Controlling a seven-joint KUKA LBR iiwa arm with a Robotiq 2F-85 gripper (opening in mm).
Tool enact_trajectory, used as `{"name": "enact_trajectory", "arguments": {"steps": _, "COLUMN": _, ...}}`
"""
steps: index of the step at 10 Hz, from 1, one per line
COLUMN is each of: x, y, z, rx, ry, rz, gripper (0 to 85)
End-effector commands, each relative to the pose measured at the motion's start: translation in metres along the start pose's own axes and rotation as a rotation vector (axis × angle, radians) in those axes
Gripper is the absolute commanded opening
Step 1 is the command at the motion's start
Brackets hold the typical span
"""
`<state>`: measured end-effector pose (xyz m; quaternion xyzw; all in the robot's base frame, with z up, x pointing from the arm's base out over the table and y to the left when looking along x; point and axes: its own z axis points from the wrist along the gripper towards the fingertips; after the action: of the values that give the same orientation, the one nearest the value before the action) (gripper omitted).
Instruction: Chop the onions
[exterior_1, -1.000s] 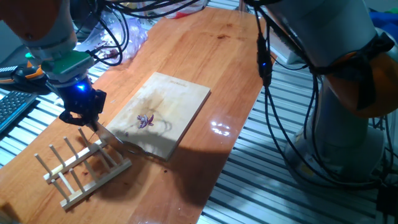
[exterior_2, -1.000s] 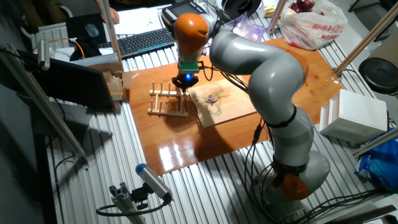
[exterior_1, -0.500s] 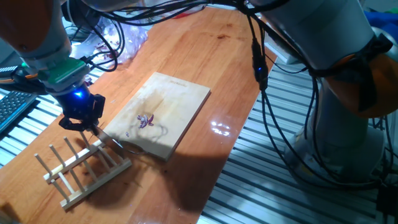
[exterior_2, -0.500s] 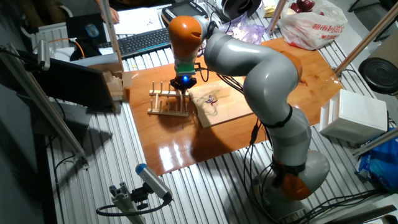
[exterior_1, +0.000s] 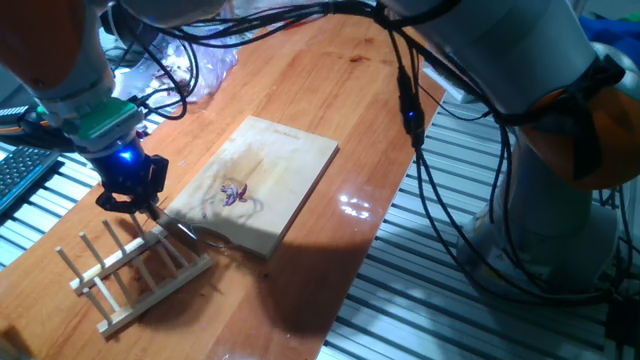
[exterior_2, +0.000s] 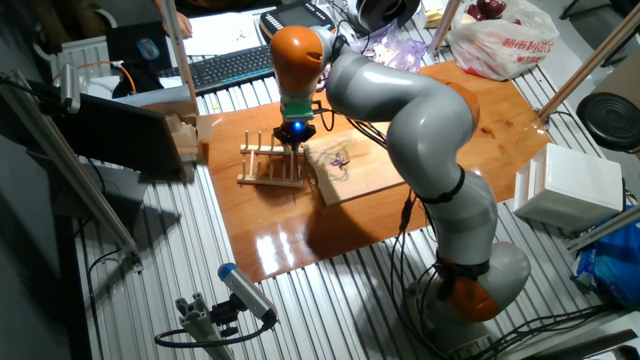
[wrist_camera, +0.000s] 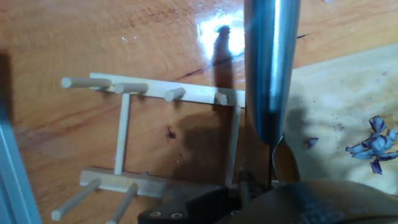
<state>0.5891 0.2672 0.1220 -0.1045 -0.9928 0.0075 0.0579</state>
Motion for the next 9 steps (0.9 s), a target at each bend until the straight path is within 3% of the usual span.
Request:
{"name": "enact_trajectory", "arguments": {"steps": 1, "x": -0.001, "y": 0.002, "z": 0.004, "rx": 0.009, "ry": 0.004, "rz": 0.025, "gripper": 0.0}}
{"name": "enact_trajectory", "arguments": {"steps": 2, "x": 0.000, "y": 0.004, "z": 0.010, "rx": 0.016, "ry": -0.001, "rz": 0.043, "gripper": 17.0}}
{"name": "enact_trajectory", "arguments": {"steps": 3, "x": 0.000, "y": 0.007, "z": 0.015, "rx": 0.019, "ry": 0.007, "rz": 0.060, "gripper": 17.0}}
{"name": "enact_trajectory", "arguments": {"steps": 4, "x": 0.001, "y": 0.009, "z": 0.018, "rx": 0.022, "ry": 0.013, "rz": 0.068, "gripper": 34.0}}
{"name": "enact_trajectory", "arguments": {"steps": 7, "x": 0.002, "y": 0.010, "z": 0.016, "rx": 0.028, "ry": 0.015, "rz": 0.066, "gripper": 34.0}}
{"name": "enact_trajectory", "arguments": {"steps": 9, "x": 0.007, "y": 0.014, "z": 0.002, "rx": 0.023, "ry": 0.027, "rz": 0.070, "gripper": 34.0}}
